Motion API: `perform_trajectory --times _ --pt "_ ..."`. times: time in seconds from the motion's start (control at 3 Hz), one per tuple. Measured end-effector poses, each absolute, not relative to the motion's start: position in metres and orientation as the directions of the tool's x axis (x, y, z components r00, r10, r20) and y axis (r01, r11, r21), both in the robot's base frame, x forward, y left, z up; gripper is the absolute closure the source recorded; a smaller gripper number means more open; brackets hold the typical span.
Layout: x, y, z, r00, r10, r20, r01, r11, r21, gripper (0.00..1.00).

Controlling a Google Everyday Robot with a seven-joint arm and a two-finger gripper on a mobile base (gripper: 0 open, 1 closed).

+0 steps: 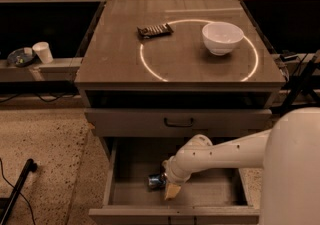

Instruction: Pick redbull can from middle drawer and place on counter

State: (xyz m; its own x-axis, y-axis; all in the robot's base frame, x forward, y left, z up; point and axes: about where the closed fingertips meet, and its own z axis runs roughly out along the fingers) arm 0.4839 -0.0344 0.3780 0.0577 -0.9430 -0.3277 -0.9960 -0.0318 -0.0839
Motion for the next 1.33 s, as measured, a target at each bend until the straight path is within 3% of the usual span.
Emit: perform_trajectory --times 0.33,1.0,1.33 --pt "0.486 -0.030 0.364 0.041 -0.955 -0.293 -0.998 -0.025 -0.057 0.42" --pt "0.488 -0.029 0.366 0.010 -0.946 -0.324 -0.999 0.002 -0.036 0.88" --pt "0.479 -0.043 0.399 0.010 -0.936 -0.351 -0.999 0.006 -0.044 1.00"
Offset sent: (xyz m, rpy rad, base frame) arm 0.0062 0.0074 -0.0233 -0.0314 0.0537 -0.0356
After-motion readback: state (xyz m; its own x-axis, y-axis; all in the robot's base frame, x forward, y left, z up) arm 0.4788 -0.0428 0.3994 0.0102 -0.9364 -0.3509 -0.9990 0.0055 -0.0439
